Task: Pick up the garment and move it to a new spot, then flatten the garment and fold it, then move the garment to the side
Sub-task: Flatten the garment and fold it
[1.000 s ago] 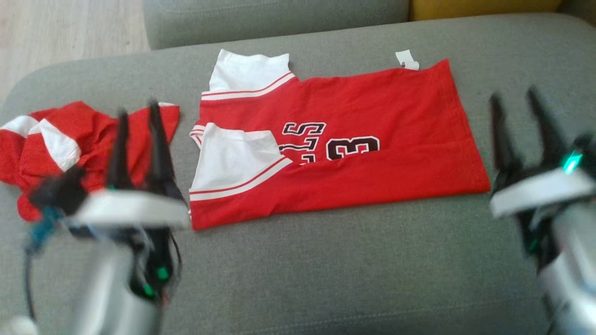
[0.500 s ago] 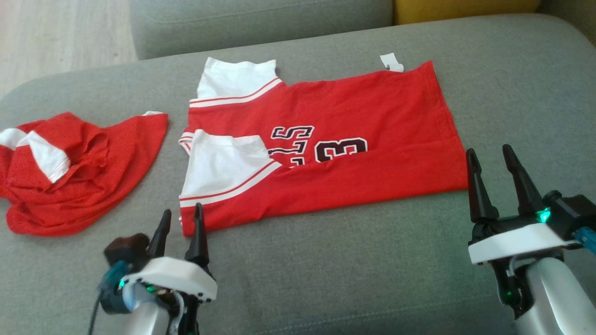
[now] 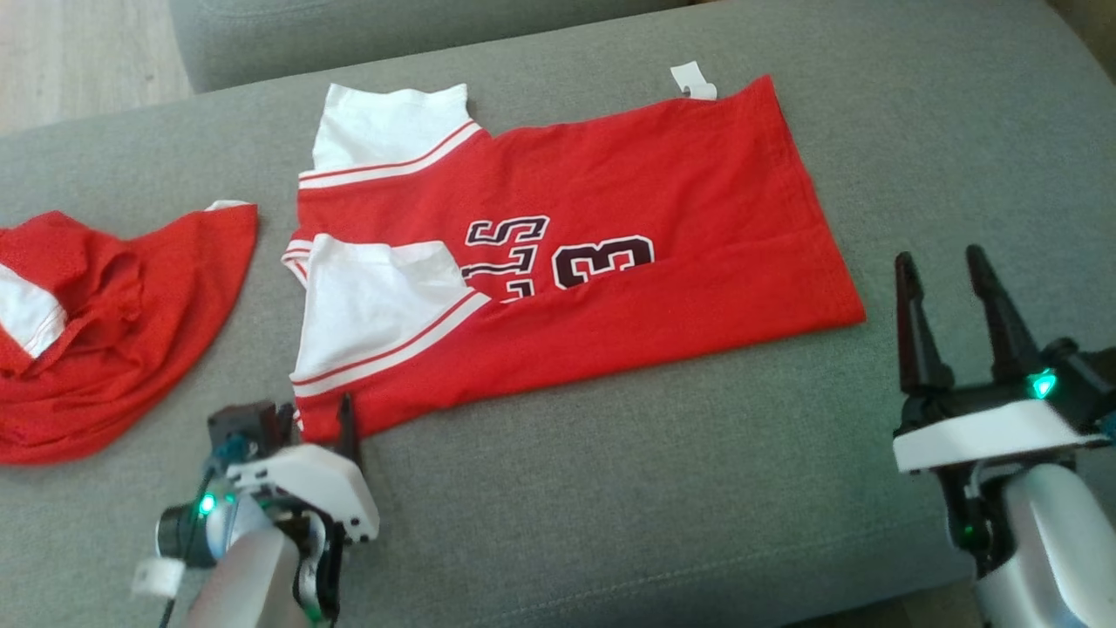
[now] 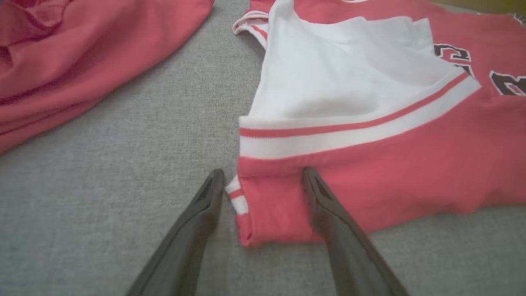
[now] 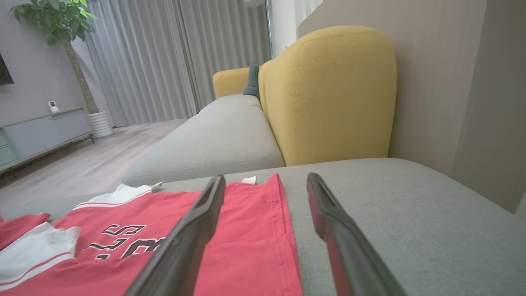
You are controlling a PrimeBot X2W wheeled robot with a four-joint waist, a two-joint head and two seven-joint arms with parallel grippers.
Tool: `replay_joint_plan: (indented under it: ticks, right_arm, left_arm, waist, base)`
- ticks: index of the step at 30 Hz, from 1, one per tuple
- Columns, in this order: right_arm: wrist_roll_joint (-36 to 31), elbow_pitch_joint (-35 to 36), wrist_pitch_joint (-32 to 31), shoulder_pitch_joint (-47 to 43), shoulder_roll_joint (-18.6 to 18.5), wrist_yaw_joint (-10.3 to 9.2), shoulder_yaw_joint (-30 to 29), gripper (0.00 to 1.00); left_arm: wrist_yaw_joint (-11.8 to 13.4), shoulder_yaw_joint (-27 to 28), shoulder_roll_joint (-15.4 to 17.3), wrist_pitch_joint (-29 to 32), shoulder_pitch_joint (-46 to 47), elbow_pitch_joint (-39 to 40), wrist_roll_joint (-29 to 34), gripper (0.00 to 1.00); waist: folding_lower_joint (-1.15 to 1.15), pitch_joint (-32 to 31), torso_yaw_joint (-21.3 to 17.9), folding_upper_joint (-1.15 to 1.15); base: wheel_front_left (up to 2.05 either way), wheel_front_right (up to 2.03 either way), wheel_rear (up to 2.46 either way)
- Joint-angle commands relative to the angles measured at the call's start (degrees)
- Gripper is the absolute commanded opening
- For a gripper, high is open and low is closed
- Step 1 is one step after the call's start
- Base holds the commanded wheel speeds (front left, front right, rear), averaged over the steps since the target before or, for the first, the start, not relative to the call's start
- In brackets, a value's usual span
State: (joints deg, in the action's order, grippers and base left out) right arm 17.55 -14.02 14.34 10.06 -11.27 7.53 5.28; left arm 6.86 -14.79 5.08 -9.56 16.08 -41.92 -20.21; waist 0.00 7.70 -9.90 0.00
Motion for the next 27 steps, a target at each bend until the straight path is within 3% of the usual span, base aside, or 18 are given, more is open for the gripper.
replay_joint_plan:
  ticks: [1,5,6,12,20,27]
  right_arm:
    - [-0.6,2.0,0.1,2.1,-0.9,-0.04,0.7,1.00]
    - [-1.1,1.7,-0.5,2.4,-1.1,-0.04,-0.4,1.00]
    - [-1.3,1.5,-0.8,2.5,-0.9,-0.04,-1.0,1.00]
    - [-2.0,-1.0,-4.0,2.9,1.5,-0.04,-3.3,1.00]
    - [-1.3,-8.1,-9.3,5.0,5.7,-0.04,-6.2,1.00]
    - [-6.7,-15.9,-11.8,8.8,7.3,-0.04,-10.5,1.00]
  left_arm:
    - [0.2,1.0,1.2,0.7,2.2,0.0,0.5,1.00]
    - [-0.8,-0.5,1.0,2.6,3.5,-3.1,0.8,1.00]
    - [-1.5,-1.0,1.0,3.0,3.8,-3.7,0.9,0.03]
    - [-2.2,-1.0,1.0,-1.1,5.5,-2.9,0.7,0.00]
    - [-2.3,-1.2,0.8,-4.8,6.0,4.6,1.5,0.00]
    - [-2.6,-3.8,0.1,-4.7,4.8,9.1,2.5,0.00]
  waist:
    - [0.00,0.2,-0.1,0.00]
    - [0.00,0.4,-0.2,0.00]
    - [0.00,0.4,-0.2,0.00]
    - [0.00,0.9,1.4,0.00]
    - [0.00,1.8,4.4,0.00]
    - [0.00,2.8,6.3,0.00]
  base:
    - [0.00,0.00,0.00]
    - [0.00,0.00,0.00]
    - [0.00,0.00,0.00]
    - [0.00,0.00,0.00]
    - [0.00,0.00,0.00]
    - [0.00,0.00,0.00]
